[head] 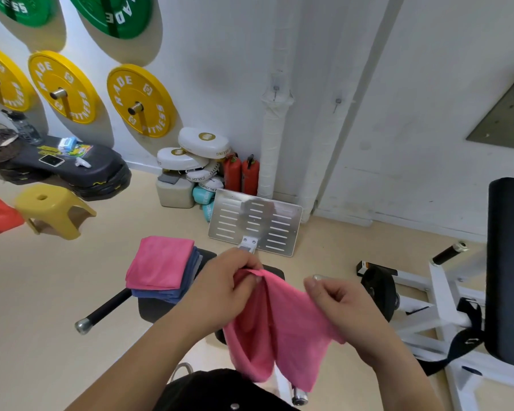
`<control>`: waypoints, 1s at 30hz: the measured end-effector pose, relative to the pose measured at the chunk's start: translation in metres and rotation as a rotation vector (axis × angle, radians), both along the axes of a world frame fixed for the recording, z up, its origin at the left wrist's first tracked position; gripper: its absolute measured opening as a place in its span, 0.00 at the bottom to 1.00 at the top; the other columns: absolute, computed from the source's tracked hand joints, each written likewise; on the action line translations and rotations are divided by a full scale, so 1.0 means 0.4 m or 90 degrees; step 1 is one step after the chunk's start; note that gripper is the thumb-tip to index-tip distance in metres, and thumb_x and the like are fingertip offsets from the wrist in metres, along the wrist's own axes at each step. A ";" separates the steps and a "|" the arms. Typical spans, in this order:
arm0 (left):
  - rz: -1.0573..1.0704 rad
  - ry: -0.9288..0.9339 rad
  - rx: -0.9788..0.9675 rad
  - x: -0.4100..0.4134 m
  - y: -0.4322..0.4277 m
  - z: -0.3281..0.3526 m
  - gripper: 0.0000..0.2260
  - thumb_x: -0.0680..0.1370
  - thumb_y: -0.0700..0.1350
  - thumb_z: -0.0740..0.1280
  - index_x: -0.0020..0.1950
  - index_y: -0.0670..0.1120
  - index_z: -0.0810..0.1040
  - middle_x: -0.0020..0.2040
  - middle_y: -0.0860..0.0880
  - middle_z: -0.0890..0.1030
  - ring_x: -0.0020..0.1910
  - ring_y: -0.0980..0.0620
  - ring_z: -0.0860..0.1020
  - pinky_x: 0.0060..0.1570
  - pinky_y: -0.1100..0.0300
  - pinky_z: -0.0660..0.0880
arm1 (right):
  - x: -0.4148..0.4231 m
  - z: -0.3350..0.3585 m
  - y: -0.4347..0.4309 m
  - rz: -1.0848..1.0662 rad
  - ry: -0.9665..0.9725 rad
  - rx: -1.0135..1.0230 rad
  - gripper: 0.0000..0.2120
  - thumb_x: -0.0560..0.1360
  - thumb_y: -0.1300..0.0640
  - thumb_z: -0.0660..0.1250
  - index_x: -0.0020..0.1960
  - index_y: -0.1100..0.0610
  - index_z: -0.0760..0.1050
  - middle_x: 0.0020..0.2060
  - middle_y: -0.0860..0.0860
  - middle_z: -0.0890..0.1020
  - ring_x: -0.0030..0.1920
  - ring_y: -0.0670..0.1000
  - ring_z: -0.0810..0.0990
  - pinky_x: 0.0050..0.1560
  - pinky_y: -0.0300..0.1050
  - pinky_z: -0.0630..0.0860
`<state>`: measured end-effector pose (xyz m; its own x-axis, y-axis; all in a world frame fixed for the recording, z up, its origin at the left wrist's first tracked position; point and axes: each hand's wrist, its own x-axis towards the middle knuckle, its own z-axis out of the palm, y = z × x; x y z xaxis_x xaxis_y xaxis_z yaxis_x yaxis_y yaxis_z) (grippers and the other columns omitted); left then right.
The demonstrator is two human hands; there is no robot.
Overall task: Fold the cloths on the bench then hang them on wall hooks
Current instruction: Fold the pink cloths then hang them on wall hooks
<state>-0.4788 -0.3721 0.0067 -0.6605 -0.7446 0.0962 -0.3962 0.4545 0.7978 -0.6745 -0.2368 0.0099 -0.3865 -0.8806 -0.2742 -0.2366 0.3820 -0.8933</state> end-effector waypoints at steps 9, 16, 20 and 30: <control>0.120 -0.001 0.055 0.009 -0.012 0.008 0.08 0.79 0.41 0.68 0.51 0.55 0.81 0.47 0.60 0.83 0.50 0.68 0.77 0.44 0.76 0.72 | -0.013 -0.027 0.020 0.022 -0.161 0.002 0.06 0.76 0.56 0.76 0.43 0.59 0.84 0.36 0.51 0.83 0.39 0.48 0.77 0.43 0.41 0.72; 0.355 0.102 0.248 -0.031 -0.005 -0.013 0.03 0.78 0.42 0.72 0.45 0.48 0.83 0.38 0.51 0.86 0.35 0.54 0.83 0.42 0.60 0.80 | 0.003 -0.007 0.005 -0.205 -0.130 -0.102 0.08 0.76 0.56 0.75 0.39 0.57 0.82 0.31 0.49 0.81 0.34 0.46 0.77 0.43 0.46 0.72; 0.256 0.119 0.294 -0.079 0.058 0.005 0.05 0.78 0.44 0.72 0.45 0.51 0.87 0.41 0.55 0.87 0.42 0.60 0.84 0.45 0.64 0.79 | 0.062 0.008 -0.013 -0.249 -0.184 -0.121 0.06 0.78 0.61 0.72 0.43 0.57 0.86 0.35 0.61 0.86 0.37 0.49 0.85 0.46 0.46 0.82; 0.156 0.147 0.290 -0.102 0.143 -0.011 0.11 0.83 0.41 0.67 0.53 0.55 0.87 0.49 0.52 0.86 0.43 0.50 0.86 0.47 0.53 0.83 | 0.109 0.005 -0.024 -0.242 -0.176 -0.111 0.13 0.78 0.62 0.71 0.45 0.47 0.89 0.42 0.50 0.89 0.46 0.48 0.88 0.54 0.53 0.84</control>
<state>-0.5194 -0.3147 0.0022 -0.4629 -0.8736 -0.1501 -0.2393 -0.0399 0.9701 -0.6310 -0.2463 0.0121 -0.6222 -0.7340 -0.2722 0.1446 0.2340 -0.9614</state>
